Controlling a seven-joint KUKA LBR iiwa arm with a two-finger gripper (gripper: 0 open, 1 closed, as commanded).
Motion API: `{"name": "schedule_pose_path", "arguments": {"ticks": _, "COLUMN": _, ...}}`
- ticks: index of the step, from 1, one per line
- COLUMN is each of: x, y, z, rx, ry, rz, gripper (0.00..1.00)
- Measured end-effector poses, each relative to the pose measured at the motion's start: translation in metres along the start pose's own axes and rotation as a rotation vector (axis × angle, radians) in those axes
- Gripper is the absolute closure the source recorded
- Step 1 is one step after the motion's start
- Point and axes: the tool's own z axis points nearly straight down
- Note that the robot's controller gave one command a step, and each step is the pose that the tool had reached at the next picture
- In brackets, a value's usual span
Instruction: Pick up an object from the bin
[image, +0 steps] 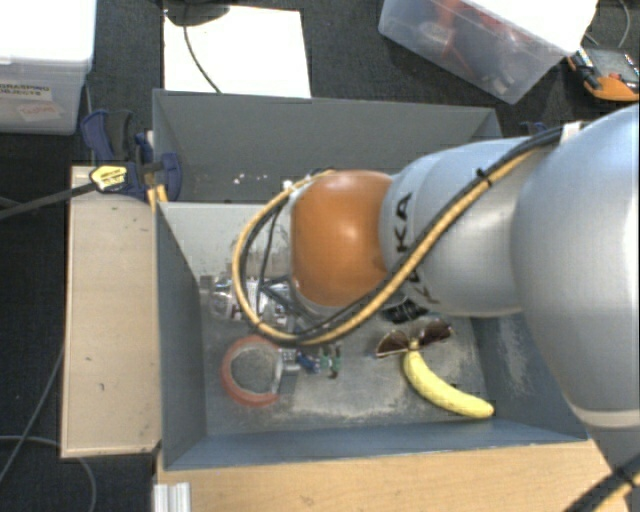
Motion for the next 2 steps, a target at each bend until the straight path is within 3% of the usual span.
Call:
{"name": "schedule_pose_path", "arguments": {"ticks": 1, "x": -0.002, "y": -0.001, "z": -0.005, "rx": -0.001, "ry": -0.007, "rz": 0.007, "gripper": 0.0}}
{"name": "schedule_pose_path", "arguments": {"ticks": 2, "x": 0.038, "y": 0.018, "z": -0.008, "rx": -0.001, "ry": -0.002, "rz": 0.183, "gripper": 0.0}}
